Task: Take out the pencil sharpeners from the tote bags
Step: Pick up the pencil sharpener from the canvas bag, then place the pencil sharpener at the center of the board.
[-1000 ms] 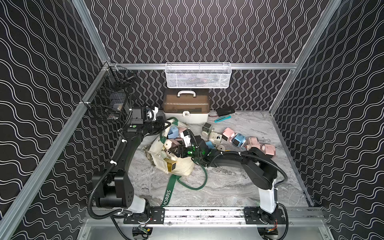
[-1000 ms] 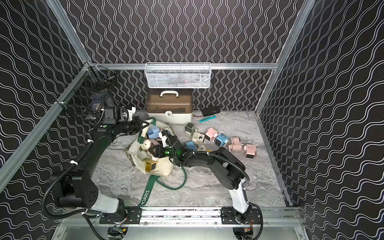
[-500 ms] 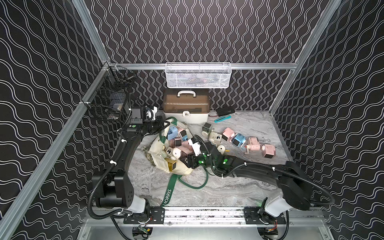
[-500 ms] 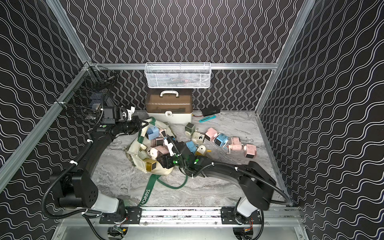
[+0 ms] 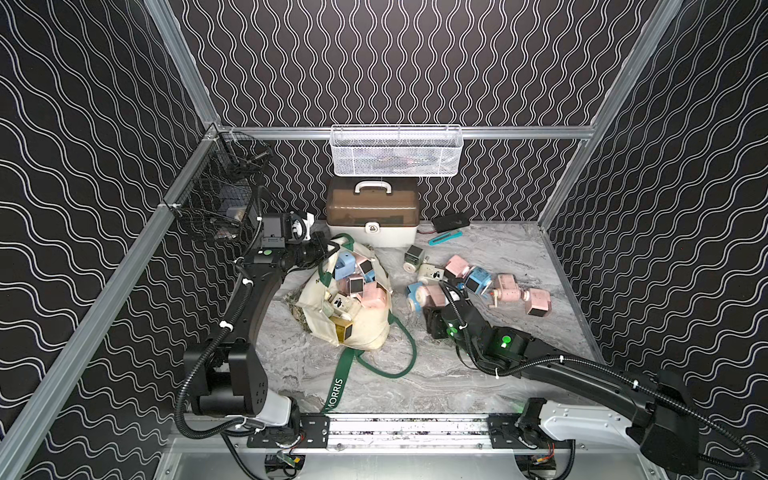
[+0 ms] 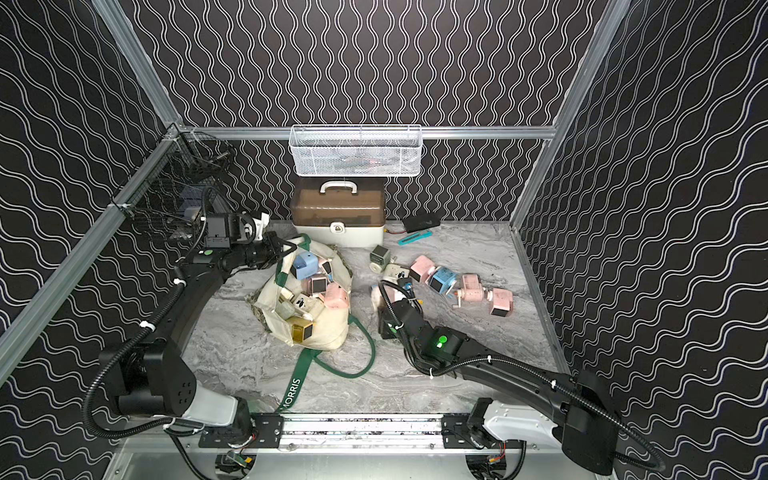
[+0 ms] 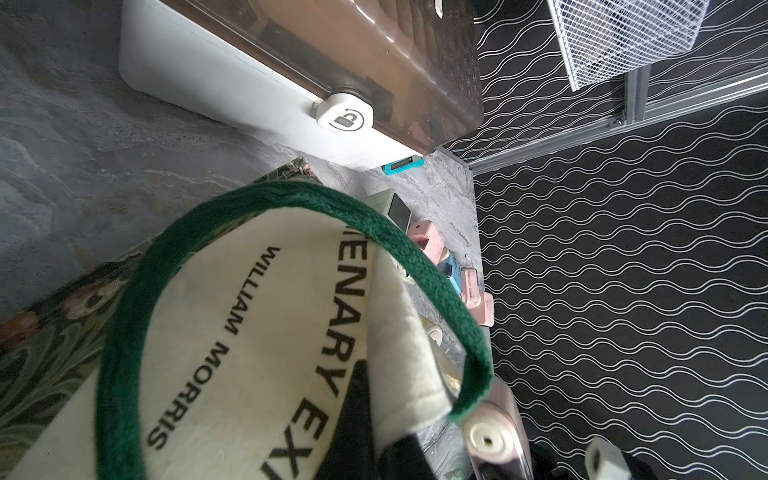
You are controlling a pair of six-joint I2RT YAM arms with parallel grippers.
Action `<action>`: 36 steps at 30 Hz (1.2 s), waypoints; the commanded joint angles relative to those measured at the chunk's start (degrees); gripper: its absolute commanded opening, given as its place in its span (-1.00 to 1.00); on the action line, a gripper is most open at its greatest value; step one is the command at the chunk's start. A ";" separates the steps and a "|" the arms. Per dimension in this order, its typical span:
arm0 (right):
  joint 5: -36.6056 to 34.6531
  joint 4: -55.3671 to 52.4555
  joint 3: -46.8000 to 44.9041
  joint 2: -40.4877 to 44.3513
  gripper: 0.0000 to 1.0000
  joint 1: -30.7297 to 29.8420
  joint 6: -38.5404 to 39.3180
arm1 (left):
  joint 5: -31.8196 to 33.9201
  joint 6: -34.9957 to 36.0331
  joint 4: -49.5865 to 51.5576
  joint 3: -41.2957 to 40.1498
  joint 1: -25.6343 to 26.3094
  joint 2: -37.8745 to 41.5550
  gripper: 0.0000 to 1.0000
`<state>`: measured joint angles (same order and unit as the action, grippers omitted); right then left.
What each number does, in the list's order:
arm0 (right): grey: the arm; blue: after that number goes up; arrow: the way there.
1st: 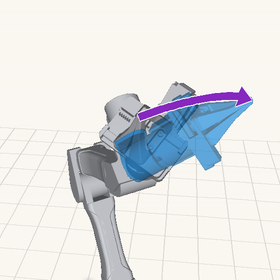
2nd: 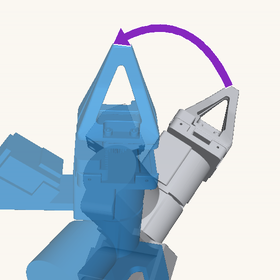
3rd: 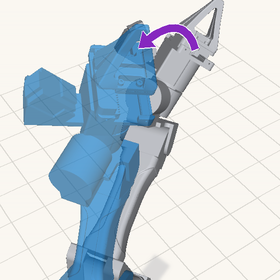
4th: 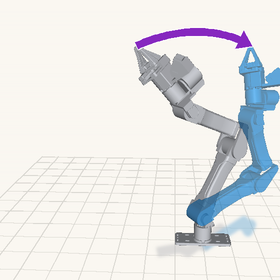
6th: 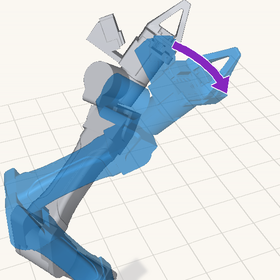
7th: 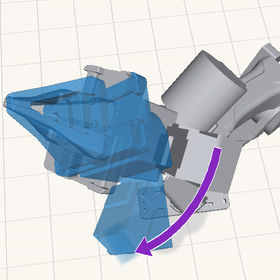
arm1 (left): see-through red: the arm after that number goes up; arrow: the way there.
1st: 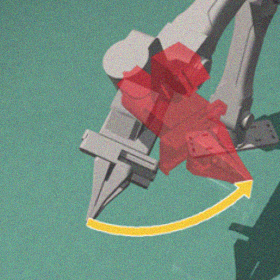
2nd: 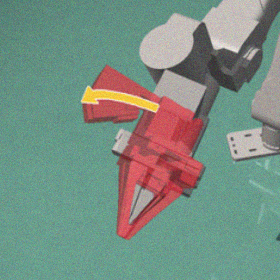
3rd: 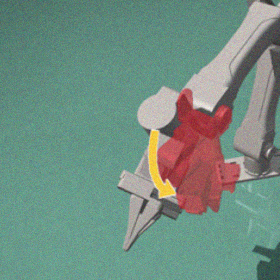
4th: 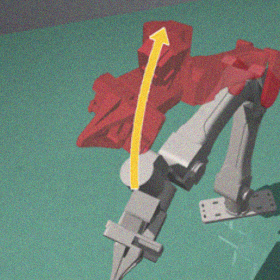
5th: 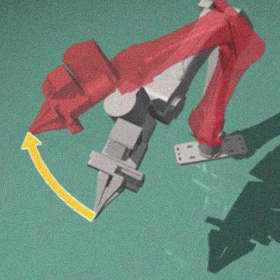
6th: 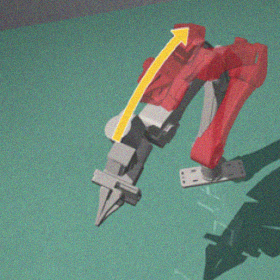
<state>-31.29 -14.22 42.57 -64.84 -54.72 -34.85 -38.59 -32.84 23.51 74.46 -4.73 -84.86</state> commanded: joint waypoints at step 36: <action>-0.62 13.31 -2.14 -31.33 0.46 17.24 -4.69 | 0.58 0.93 -1.53 0.06 -0.60 0.72 -1.00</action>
<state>-34.74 0.36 40.16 -95.68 -37.43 -39.75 -38.54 -32.84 23.35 74.30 -4.97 -84.73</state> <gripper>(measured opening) 0.691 0.060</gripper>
